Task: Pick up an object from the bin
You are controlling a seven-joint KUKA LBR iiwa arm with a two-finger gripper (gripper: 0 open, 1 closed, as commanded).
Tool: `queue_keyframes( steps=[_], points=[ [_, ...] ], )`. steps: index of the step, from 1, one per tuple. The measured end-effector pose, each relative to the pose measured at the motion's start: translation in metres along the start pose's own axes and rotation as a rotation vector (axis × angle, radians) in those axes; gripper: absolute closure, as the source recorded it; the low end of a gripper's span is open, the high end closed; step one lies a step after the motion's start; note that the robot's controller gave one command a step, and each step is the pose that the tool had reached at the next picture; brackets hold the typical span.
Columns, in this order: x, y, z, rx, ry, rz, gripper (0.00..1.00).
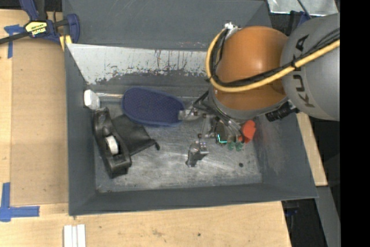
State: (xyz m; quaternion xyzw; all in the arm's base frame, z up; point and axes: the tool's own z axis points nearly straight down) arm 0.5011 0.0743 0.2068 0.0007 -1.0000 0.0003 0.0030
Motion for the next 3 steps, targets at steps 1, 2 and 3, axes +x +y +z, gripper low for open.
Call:
queue_keyframes(
  steps=[1,2,3],
  points=[
    [-0.013,0.123,0.111,0.003,-0.011,-0.176,0.0],
    [-0.034,0.084,0.1,0.002,-0.012,-0.403,0.0],
    [-0.034,0.079,0.106,0.001,-0.006,-0.521,0.0]
  ],
)
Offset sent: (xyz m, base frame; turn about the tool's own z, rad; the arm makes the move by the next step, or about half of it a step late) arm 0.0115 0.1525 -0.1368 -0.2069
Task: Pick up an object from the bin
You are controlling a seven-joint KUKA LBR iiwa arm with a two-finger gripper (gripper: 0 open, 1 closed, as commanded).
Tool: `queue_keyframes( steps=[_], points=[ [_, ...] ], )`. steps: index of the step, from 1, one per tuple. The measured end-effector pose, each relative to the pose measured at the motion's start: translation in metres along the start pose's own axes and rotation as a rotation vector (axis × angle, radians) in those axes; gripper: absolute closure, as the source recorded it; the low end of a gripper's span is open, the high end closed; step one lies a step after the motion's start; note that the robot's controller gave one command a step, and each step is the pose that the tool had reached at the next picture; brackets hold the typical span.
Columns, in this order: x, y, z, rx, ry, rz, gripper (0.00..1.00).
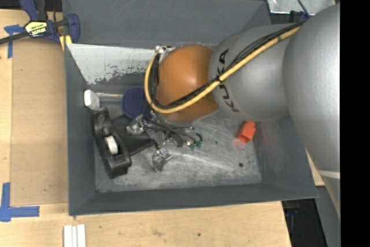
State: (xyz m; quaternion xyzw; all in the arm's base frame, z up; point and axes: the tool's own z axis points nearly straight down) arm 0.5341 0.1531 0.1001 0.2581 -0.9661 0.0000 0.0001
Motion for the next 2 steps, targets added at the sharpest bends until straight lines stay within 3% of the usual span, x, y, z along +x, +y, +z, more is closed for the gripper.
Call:
queue_keyframes(
  steps=[1,2],
  points=[
    [-0.007,0.001,0.027,0.002,-0.004,-0.201,0.0],
    [0.006,0.003,0.026,0.005,-0.014,-0.391,0.0]
  ],
)
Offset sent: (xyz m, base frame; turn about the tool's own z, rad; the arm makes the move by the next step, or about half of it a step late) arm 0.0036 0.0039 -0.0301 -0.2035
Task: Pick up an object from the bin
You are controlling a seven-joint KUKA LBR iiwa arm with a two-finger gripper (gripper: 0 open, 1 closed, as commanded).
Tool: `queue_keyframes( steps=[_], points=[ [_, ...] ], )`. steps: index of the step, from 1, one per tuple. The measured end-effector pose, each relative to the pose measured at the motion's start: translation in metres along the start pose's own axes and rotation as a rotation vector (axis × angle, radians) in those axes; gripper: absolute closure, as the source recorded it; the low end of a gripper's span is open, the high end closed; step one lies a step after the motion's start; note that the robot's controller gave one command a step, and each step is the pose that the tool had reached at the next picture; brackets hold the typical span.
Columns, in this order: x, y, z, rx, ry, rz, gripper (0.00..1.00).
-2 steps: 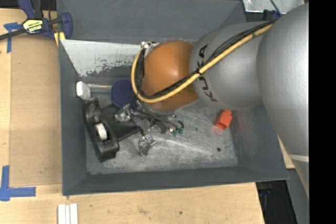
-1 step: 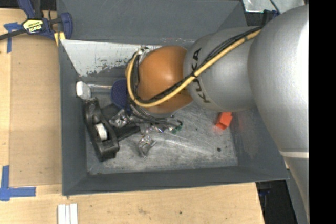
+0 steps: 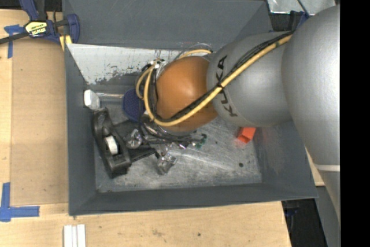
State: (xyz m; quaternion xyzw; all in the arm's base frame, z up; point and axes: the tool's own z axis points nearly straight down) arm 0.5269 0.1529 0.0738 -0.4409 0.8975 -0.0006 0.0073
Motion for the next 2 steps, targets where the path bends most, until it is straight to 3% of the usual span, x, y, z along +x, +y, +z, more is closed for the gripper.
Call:
queue_keyframes(
  steps=[1,2],
  points=[
    [-0.004,0.0,-0.003,0.003,-0.014,0.001,1.0],
    [-0.006,-0.001,-0.017,-0.005,0.008,0.005,1.0]
  ],
)
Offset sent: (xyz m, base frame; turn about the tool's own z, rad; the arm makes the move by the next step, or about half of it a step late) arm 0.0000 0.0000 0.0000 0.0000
